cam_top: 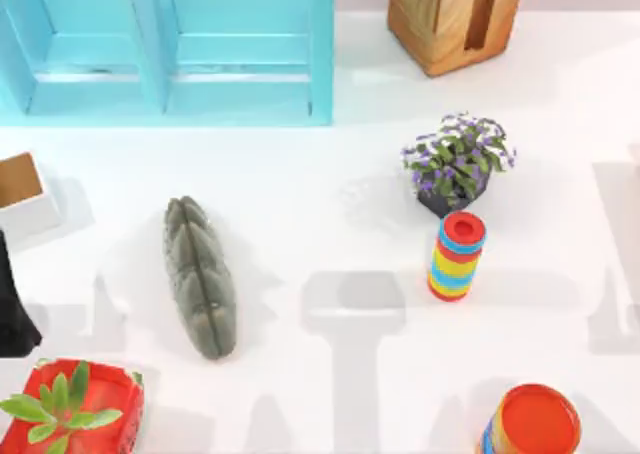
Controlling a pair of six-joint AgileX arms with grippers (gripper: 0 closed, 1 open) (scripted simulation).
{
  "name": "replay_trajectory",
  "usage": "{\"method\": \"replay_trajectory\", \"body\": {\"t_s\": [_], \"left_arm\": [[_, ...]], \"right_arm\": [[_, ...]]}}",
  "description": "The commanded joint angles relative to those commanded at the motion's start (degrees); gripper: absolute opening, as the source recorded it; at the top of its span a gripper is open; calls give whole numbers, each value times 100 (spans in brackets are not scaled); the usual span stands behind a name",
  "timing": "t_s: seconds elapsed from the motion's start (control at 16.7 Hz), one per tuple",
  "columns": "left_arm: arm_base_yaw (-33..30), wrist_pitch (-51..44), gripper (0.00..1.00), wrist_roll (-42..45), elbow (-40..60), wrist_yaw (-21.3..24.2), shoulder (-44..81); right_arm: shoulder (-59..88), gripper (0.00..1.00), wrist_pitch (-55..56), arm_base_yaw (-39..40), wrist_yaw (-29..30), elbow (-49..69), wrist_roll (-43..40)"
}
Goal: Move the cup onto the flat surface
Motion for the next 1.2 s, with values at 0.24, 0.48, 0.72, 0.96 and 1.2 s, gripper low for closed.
{"method": "replay_trajectory", "body": {"t_s": [0.24,0.48,0.72,0.96,1.2], "left_arm": [[0,0,100,0,0,0,0],[0,0,100,0,0,0,0],[0,0,100,0,0,0,0],[0,0,100,0,0,0,0],[0,0,100,0,0,0,0]], "right_arm": [[178,100,-151,-88,-1,147,-88],[1234,100,-1047,-554,-14,1016,-568],[2995,100,-2478,-1284,-19,2398,-1296],[4870,100,-4037,-2115,-12,3926,-2111],[6623,100,-5492,-2899,6,5347,-2864]]}}
